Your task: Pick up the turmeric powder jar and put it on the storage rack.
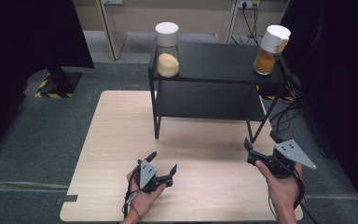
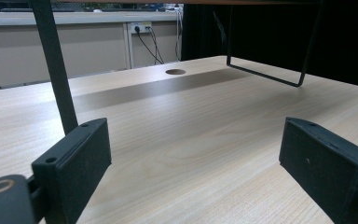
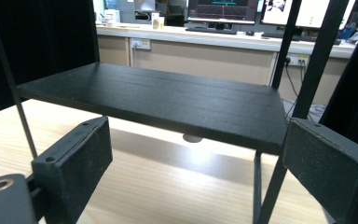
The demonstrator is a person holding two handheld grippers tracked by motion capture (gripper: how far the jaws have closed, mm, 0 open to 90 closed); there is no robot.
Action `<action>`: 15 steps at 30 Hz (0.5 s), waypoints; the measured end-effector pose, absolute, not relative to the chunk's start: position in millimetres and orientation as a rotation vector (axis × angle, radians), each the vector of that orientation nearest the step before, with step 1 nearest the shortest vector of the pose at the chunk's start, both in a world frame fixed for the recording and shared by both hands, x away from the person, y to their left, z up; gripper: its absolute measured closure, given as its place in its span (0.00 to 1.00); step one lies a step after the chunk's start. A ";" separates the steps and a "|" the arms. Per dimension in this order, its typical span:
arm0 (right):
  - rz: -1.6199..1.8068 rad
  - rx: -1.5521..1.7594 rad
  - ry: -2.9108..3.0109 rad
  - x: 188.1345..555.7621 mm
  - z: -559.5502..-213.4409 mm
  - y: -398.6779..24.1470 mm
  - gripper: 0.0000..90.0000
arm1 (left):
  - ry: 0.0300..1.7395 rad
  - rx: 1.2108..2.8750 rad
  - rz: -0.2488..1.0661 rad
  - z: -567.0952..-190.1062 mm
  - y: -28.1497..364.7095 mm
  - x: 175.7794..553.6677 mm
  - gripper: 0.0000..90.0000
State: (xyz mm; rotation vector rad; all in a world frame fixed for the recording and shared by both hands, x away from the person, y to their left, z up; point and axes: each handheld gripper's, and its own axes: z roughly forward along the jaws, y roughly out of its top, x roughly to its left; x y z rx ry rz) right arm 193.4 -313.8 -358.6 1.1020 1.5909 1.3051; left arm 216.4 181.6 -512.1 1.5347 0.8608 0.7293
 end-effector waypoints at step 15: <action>1.289 1.133 1.628 184.1 -387.6 -312.2 0.09 | 0.860 1.538 0.732 -511.8 181.2 216.4 0.09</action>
